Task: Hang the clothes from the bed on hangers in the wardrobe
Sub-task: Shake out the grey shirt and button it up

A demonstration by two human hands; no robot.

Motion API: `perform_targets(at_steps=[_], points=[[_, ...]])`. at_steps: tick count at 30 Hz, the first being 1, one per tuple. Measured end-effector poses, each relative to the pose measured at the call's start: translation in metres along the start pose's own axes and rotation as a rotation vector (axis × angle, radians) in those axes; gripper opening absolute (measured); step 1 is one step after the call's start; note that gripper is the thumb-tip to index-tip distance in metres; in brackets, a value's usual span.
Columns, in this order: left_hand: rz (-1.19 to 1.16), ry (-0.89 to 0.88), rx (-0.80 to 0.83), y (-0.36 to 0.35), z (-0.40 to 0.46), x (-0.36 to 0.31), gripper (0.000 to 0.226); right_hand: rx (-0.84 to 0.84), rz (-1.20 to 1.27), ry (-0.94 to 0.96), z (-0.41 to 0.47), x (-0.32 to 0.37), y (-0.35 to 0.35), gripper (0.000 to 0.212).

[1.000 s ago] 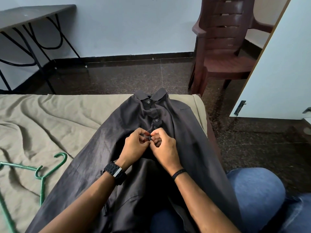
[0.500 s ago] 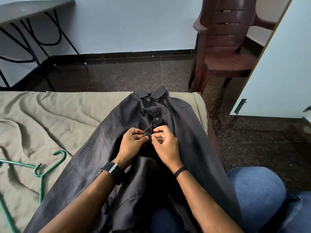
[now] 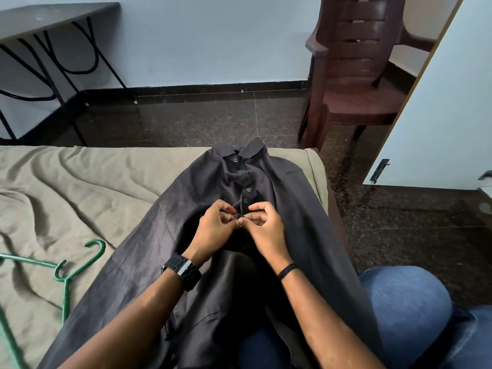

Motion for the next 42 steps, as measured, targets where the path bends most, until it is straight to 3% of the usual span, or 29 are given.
perform_targets(at_steps=[6, 9, 17, 20, 26, 42], points=[[0.202, -0.103, -0.057, -0.001, 0.000, -0.001, 0.027, 0.000, -0.047, -0.101, 0.003, -0.003, 0.004, 0.037], [0.237, -0.092, -0.025, -0.002, 0.000, -0.001, 0.019, 0.020, -0.008, -0.129, 0.002, -0.003, 0.004, 0.041], [0.310, -0.063, 0.023, -0.007, 0.005, 0.005, 0.013, -0.041, -0.059, 0.055, -0.002, 0.002, 0.000, 0.037], [0.221, -0.025, -0.002, -0.008, 0.005, 0.006, 0.016, 0.007, -0.142, 0.104, -0.004, 0.001, -0.003, 0.036], [-0.295, 0.143, 0.052, -0.004, 0.000, 0.007, 0.023, 0.054, -0.203, 0.093, -0.002, -0.002, -0.002, 0.029], [-0.402, 0.165, -0.004, -0.006, 0.002, 0.011, 0.025, 0.021, -0.104, 0.048, -0.001, -0.003, 0.001, 0.043]])
Point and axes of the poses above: each hand's wrist, its own z-axis towards the middle knuckle, its own y-axis out of the back of the hand, x = y × z, the point moved 1 cm from there along z, towards the middle knuckle, and after that the axes turned 4 degrees about x, right-handed, at the moved point
